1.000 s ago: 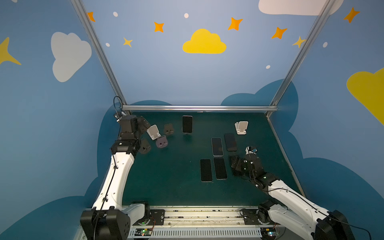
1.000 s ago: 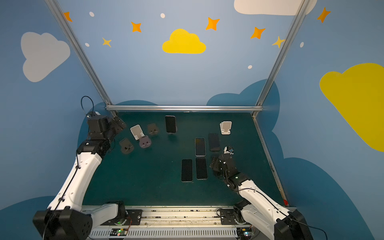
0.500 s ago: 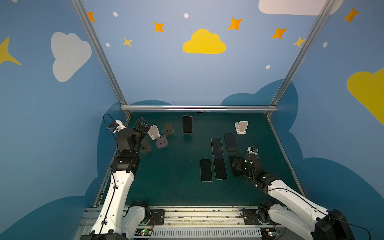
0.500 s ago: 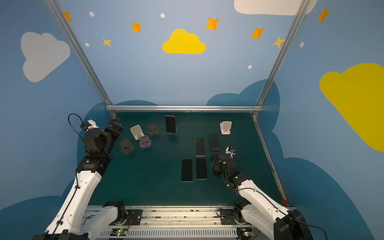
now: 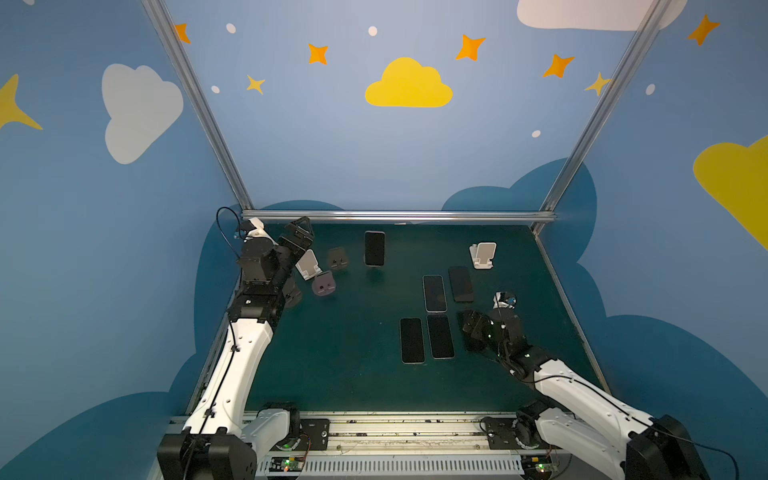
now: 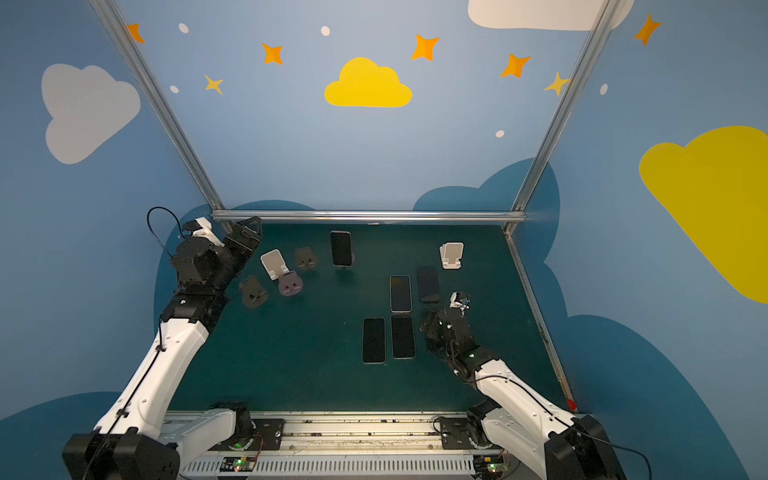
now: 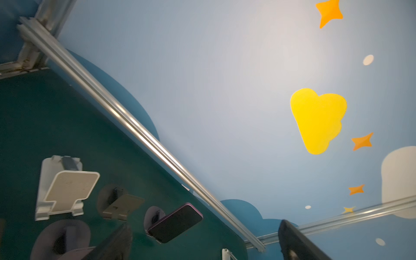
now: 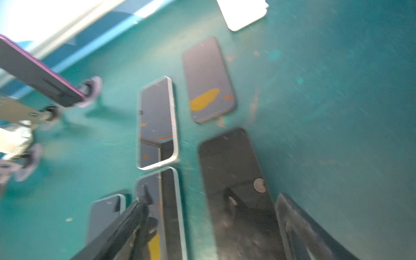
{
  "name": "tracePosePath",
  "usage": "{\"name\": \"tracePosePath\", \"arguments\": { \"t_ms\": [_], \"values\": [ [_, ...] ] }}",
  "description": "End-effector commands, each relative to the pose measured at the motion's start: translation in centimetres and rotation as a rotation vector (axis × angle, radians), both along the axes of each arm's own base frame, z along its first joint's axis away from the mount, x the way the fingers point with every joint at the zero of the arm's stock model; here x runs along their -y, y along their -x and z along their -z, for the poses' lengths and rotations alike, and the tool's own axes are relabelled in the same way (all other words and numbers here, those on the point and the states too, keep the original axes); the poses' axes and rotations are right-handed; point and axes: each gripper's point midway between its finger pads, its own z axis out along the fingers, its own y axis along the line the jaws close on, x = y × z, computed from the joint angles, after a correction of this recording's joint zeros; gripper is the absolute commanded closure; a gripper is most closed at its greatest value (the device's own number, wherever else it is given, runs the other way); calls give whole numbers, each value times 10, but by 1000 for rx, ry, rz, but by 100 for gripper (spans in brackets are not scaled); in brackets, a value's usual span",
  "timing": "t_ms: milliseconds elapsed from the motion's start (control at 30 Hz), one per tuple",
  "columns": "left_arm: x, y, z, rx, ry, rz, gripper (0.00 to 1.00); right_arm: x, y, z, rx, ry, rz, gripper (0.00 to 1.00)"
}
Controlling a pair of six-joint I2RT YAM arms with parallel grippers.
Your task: Remove the phone from the phone stand
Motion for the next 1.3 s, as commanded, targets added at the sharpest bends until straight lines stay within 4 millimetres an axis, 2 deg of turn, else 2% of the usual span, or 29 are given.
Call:
{"name": "tracePosePath", "arguments": {
  "t_ms": [0,100,233,333,433,533,767,967,1100,1267],
  "values": [
    [12,-2,-2,40,0,36,0,-22,-21,-44,120,-36,-86,11],
    [19,3,4,42,-53,22,0,-30,-25,-44,95,-33,-116,11],
    [27,14,6,40,-254,-15,0,-41,-22,-25,21,-30,-171,10],
    [30,20,5,35,-361,-27,0,-41,-18,-14,-24,-23,-180,10],
    [29,22,3,41,-365,-44,0,-45,-10,-12,-13,-56,-215,10],
    [33,20,5,32,-310,-27,0,-48,-2,-19,49,-90,-251,10],
    [64,3,17,-50,-305,119,0,-28,4,-24,93,-88,-171,11],
    [89,-13,32,-180,-375,214,0,9,8,-27,116,-41,9,12],
    [100,-24,39,-225,-446,228,0,12,10,-29,134,-53,20,11],
    [111,-42,56,-289,-486,226,0,16,10,-25,124,-50,49,12]
  ]
}}
